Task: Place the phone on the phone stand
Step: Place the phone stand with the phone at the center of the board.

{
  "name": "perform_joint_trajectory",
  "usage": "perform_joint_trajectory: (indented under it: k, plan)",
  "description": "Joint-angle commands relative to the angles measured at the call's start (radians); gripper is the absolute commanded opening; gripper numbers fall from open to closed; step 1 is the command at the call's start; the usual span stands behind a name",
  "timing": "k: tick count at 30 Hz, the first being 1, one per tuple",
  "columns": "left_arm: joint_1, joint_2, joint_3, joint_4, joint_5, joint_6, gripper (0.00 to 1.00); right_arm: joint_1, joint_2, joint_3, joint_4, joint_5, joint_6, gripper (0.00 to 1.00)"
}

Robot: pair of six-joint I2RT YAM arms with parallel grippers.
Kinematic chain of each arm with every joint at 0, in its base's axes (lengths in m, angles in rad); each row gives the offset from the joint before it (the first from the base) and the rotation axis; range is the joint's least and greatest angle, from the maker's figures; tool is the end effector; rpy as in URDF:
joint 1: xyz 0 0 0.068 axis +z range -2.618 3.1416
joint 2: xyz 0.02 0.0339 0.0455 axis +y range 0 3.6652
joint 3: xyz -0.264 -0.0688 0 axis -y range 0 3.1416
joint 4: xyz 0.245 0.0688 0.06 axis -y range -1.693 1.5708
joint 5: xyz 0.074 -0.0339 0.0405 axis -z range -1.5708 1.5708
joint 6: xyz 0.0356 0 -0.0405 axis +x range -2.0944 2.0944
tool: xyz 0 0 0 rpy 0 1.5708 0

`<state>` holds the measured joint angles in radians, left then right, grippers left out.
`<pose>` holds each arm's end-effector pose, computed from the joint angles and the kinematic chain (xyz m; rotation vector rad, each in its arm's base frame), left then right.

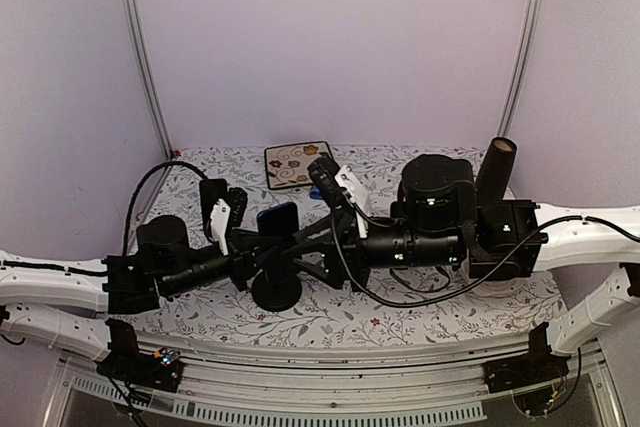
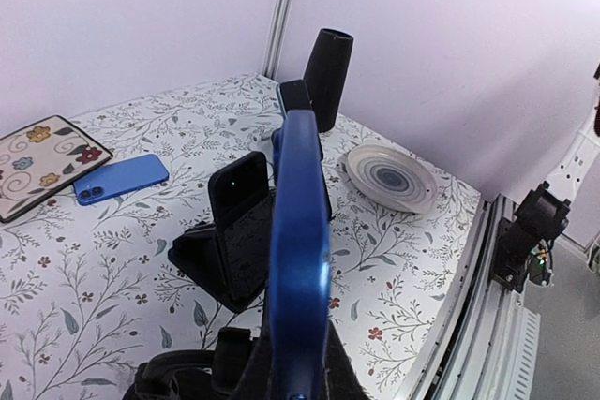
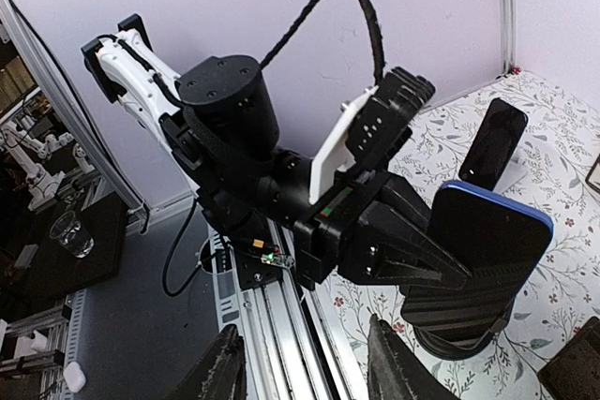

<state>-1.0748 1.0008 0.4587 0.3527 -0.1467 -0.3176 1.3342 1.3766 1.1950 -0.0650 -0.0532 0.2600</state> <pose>0.1120 -0.1960 0.2402 0.5763 1.7511 -0.8716 0.0748 0.3184 0.3606 -1.0490 1.6813 1.1415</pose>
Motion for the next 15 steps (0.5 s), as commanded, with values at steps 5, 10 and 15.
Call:
perform_joint_trajectory:
  k: [5,10,15]
  plan:
    - [0.022,-0.001,-0.065,-0.175,-0.041,0.033,0.0,-0.019,-0.026,-0.049,0.008,0.076,0.009,0.47]
    - [0.03,-0.03,-0.069,-0.089,-0.024,0.09,0.0,-0.043,-0.067,-0.117,0.058,0.087,0.044,0.48]
    - [0.119,-0.045,-0.069,0.048,0.09,0.211,0.0,-0.06,-0.098,-0.172,0.096,0.122,0.064,0.48]
